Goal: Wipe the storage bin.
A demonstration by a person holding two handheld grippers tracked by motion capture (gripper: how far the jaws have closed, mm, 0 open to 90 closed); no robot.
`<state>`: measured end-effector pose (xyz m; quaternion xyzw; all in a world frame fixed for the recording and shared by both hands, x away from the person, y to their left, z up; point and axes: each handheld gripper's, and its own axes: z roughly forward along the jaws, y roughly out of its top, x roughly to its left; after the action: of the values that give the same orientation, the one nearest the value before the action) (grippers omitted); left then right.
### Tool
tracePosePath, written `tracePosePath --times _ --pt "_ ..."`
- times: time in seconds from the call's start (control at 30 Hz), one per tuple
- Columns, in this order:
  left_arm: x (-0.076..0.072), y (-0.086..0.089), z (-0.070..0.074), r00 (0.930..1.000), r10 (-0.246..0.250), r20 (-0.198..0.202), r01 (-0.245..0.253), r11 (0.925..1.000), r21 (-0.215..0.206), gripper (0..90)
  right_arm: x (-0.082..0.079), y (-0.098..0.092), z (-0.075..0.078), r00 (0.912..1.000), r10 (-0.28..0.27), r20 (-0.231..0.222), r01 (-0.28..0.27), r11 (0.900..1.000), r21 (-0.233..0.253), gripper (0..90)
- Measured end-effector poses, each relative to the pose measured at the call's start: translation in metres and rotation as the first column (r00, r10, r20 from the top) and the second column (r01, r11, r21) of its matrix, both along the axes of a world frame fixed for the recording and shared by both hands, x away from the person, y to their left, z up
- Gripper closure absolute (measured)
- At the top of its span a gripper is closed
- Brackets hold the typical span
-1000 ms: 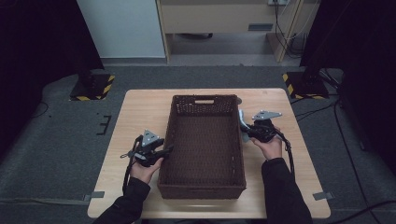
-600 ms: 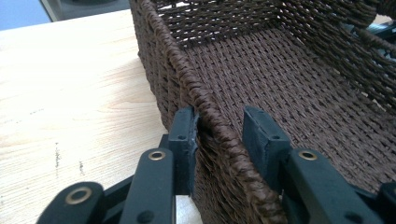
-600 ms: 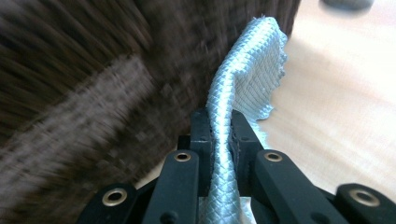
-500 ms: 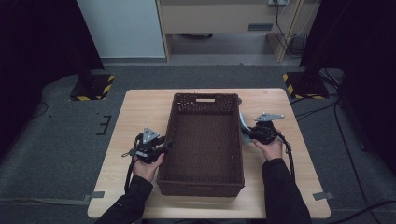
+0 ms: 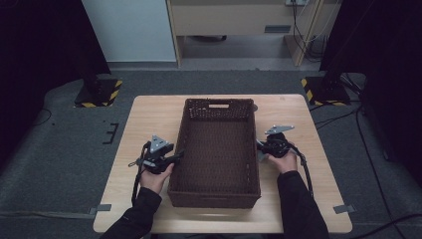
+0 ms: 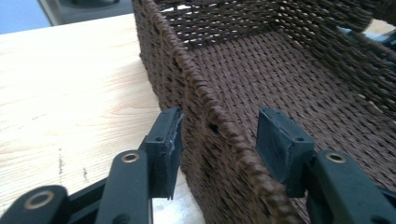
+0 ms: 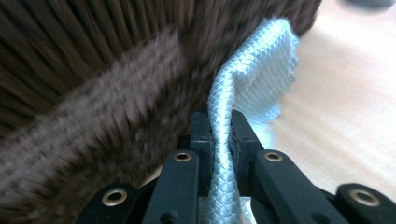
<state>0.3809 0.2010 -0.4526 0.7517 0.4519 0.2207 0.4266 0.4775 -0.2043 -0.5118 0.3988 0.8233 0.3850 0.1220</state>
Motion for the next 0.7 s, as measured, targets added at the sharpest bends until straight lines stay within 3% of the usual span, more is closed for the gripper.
tracePosePath --times 0.17,0.27,0.33,0.43,0.5,0.7 --pt "-0.009 -0.001 -0.001 0.9994 -0.034 0.004 0.034 0.9979 0.056 47.0 -0.003 -0.002 0.008 0.9996 -0.007 0.026 0.006 1.000 0.026 83.2" --pt "-0.011 0.001 -0.001 0.9994 -0.036 -0.002 0.036 0.9984 0.043 48.1 -0.008 -0.010 0.027 0.9953 -0.023 0.094 0.016 0.997 0.081 83.2" --pt "-0.011 0.000 -0.002 0.9994 -0.036 -0.003 0.036 0.9987 0.035 49.9 -0.012 -0.016 0.039 0.9919 -0.031 0.123 0.015 0.991 0.132 83.2" --pt "-0.012 -0.001 -0.002 0.9996 -0.024 -0.015 0.024 0.9996 0.014 55.7 -0.019 -0.022 0.047 0.9877 -0.019 0.155 -0.007 0.986 0.167 83.3" --pt "-0.013 -0.003 -0.001 0.9999 -0.011 -0.009 0.011 0.9997 0.023 60.3 -0.021 -0.021 0.046 0.9880 -0.010 0.154 -0.015 0.986 0.165 83.3" --pt "-0.014 -0.006 0.000 0.9999 0.012 0.001 -0.012 0.9991 0.040 65.4 -0.018 -0.006 0.022 0.9965 0.015 0.082 -0.020 0.998 0.065 83.2"
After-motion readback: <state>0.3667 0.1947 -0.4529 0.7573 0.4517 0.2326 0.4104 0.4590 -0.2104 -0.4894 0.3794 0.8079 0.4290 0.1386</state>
